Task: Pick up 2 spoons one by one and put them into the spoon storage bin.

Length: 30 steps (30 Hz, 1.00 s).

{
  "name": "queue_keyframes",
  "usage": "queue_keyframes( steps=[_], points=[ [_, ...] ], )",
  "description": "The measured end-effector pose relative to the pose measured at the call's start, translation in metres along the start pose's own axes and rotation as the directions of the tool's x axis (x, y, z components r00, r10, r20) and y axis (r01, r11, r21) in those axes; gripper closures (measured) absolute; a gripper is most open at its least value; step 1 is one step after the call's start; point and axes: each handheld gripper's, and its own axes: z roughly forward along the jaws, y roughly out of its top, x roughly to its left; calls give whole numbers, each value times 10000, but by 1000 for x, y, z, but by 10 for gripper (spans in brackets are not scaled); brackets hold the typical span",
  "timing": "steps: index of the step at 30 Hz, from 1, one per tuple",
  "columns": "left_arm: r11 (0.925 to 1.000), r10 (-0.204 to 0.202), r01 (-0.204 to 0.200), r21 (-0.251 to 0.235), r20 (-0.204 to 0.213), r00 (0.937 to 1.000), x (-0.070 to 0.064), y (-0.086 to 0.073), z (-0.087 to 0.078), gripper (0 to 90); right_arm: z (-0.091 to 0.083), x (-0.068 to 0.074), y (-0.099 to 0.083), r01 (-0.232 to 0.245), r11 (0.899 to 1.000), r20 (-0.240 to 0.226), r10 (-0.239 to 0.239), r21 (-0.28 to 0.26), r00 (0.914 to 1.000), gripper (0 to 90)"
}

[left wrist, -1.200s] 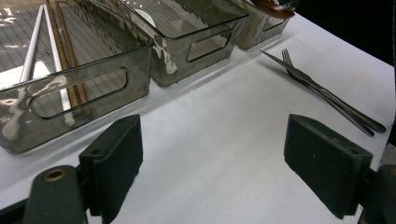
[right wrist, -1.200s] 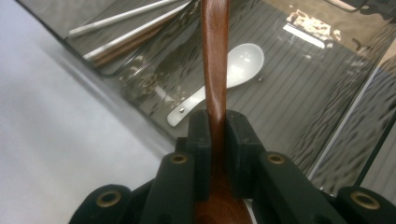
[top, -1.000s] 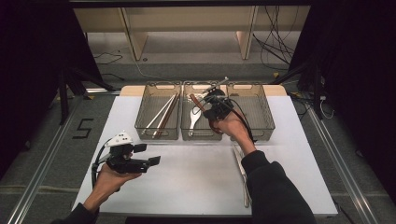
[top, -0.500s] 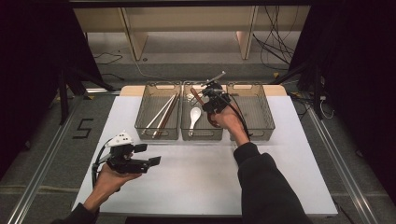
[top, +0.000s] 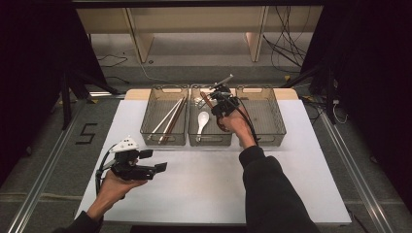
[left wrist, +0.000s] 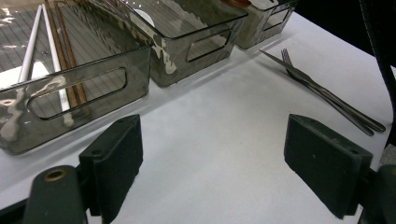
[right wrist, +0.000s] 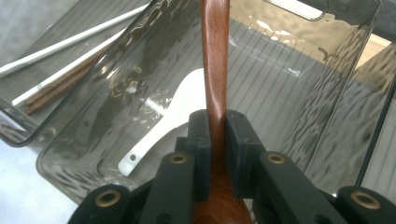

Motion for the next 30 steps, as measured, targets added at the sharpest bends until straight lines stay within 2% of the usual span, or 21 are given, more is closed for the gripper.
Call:
queue_keyframes(
  steps=[12, 19, 25, 30],
  points=[
    [10000, -12, 12, -22, 1, 10000, 0, 0, -1, 190, 12, 5, 1, -75, 10000, -36, 75, 63, 10000, 809],
    [10000, 7, -7, 3, 7, 10000, 0, 0, 0, 190, 9, 6, 1, -46, 10000, -333, 45, -47, 9994, 751],
    [10000, -7, 7, 7, -11, 10000, 1, 0, 0, 190, -1, 3, -2, 4, 9998, -588, -16, -196, 9983, 673],
    [10000, -10, 10, 7, 2, 10000, 0, 0, 0, 190, -15, 1, -9, 149, 9991, -819, -181, -397, 9965, 534]
  ],
)
